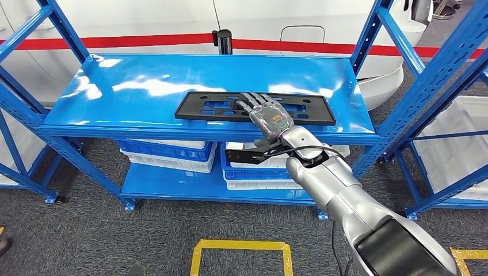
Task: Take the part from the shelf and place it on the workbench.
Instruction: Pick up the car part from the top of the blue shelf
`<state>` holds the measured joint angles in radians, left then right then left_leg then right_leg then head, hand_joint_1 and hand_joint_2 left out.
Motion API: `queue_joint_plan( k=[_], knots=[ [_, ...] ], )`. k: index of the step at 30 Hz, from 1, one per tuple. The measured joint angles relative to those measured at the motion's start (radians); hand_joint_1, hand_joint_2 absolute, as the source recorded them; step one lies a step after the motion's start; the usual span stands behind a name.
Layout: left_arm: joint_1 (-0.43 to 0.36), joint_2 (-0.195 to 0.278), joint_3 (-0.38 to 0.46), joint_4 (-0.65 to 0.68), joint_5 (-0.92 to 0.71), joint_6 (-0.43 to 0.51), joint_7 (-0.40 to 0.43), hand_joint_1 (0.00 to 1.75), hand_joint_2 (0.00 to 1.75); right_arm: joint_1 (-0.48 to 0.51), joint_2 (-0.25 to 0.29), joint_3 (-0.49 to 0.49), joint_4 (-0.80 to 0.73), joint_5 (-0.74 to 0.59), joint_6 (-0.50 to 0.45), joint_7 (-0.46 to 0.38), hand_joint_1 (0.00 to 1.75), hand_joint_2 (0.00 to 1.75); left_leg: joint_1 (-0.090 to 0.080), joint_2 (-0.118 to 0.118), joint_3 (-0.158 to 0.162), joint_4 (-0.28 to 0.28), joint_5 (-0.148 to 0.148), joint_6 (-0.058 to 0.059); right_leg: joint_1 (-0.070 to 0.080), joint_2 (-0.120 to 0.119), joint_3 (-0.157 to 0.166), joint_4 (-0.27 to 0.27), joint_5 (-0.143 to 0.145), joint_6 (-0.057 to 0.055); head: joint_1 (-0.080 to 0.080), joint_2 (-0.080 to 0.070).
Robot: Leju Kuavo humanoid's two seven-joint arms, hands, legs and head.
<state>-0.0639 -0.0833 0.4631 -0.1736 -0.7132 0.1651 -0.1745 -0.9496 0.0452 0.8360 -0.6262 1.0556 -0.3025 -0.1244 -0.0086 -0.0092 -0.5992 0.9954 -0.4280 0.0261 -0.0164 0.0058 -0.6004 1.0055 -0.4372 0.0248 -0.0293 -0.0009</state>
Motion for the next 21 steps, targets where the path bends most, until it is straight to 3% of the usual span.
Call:
queue_joint_plan(
  k=[14, 19, 21],
  knots=[
    [-0.006, 0.000, 0.004, 0.000, -0.032, 0.034, -0.017, 0.00, 0.00, -0.023, 0.004, -0.012, 0.093, 0.030, -0.005, 0.025, 0.00, 1.75, -0.001, 0.000, -0.002, 0.004, -0.001, 0.001, -0.003, 0.000, 0.000, -0.001, 0.000, 0.001, 0.000, 0.000],
    [-0.007, 0.003, 0.003, -0.006, -0.049, 0.097, 0.000, 0.00, 0.00, -0.027, 0.009, -0.018, 0.112, 0.033, -0.005, 0.020, 0.00, 1.75, -0.003, 0.000, -0.005, 0.010, -0.008, 0.013, -0.006, 0.000, 0.001, -0.003, 0.001, 0.003, 0.000, 0.000],
    [-0.007, 0.004, 0.003, -0.006, -0.048, 0.102, 0.002, 0.00, 0.00, -0.029, 0.011, -0.018, 0.115, 0.033, -0.005, 0.016, 0.00, 1.75, -0.005, 0.000, -0.004, 0.003, -0.009, 0.024, -0.003, 0.000, 0.005, 0.002, 0.009, 0.011, 0.000, 0.000]
  ],
)
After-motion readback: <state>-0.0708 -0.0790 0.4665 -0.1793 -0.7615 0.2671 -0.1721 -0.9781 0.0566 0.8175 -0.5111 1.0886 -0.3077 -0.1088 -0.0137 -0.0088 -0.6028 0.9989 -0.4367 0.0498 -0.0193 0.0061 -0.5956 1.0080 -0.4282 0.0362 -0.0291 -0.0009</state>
